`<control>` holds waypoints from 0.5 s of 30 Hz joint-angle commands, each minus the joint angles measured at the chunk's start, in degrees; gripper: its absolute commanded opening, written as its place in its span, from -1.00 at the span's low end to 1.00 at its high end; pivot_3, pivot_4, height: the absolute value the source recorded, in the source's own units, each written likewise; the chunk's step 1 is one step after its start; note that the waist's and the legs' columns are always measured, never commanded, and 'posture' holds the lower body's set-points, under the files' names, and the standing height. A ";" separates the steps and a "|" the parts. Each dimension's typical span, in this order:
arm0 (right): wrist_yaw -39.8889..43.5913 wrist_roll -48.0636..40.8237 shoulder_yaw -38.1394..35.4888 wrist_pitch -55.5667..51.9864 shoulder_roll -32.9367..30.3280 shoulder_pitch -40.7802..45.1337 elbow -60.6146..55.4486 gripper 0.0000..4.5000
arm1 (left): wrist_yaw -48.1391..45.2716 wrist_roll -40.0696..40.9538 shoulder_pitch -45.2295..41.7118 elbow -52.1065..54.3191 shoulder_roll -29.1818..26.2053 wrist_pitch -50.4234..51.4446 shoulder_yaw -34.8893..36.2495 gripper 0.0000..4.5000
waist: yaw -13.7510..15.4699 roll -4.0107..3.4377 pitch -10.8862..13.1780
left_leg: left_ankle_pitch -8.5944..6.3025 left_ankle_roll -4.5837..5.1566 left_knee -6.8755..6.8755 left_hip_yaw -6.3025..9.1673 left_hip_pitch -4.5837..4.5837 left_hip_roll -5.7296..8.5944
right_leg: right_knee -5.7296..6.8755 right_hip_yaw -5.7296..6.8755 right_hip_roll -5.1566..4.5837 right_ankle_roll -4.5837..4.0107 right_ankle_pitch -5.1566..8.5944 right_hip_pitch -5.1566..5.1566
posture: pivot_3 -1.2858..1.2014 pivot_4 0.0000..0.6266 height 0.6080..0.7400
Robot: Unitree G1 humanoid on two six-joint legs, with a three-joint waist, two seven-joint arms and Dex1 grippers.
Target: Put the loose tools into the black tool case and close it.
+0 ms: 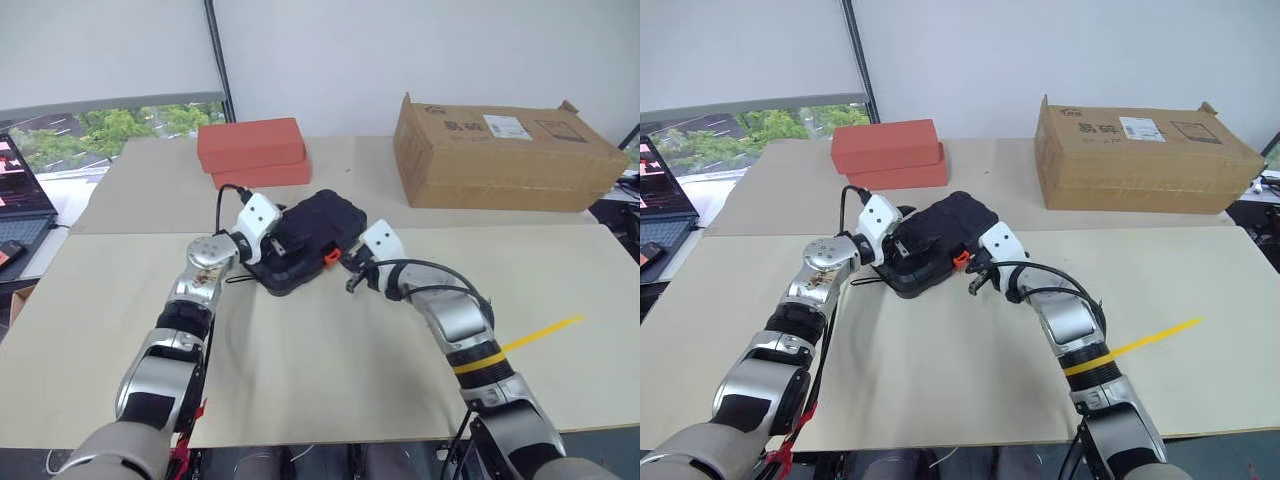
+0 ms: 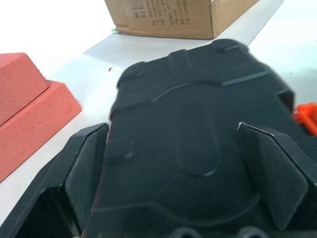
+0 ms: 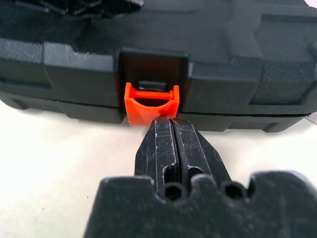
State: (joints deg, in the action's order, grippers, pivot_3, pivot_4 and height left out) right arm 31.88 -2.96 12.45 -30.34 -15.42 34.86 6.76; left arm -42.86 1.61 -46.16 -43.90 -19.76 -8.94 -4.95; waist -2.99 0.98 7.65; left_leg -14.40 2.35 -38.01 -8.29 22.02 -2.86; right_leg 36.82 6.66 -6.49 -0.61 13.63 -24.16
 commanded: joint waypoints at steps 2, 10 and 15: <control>0.40 -1.11 0.44 2.40 2.91 3.03 -3.35 -0.99 | -1.74 -2.89 5.48 -3.28 1.08 3.00 -3.55 1.00 | -0.16 -0.01 0.00 | 0.01 -0.01 0.00 0.00 -0.03 -0.05 | 0.01 -0.01 -0.01 0.00 0.00 0.01 | 0.03 -0.52 0.57; 0.42 -0.34 0.72 2.55 4.26 2.92 -2.73 -0.99 | -1.64 -2.80 6.27 -2.29 1.18 3.66 -3.32 1.00 | -0.72 -0.01 -0.01 | 0.04 -0.08 0.01 -0.01 -0.08 -0.08 | 0.07 -0.03 0.00 0.00 0.00 0.02 | 0.03 -0.52 0.57; 0.66 -0.17 0.18 2.50 3.69 2.65 -2.95 -0.99 | -1.61 -2.72 6.01 -2.82 0.96 3.62 -3.00 1.00 | -0.61 -0.01 -0.01 | 0.04 -0.07 0.01 0.00 -0.06 -0.05 | 0.05 -0.03 -0.01 -0.01 -0.01 0.02 | 0.03 -0.52 0.57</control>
State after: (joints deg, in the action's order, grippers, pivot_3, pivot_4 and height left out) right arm 32.56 -2.99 13.14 -29.95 -11.96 35.72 6.22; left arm -42.84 1.64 -44.59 -41.93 -18.95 -8.83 -4.92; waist -3.60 0.97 7.64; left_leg -14.36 2.27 -38.00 -8.29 21.95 -2.91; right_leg 36.87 6.63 -6.50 -0.62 13.63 -24.12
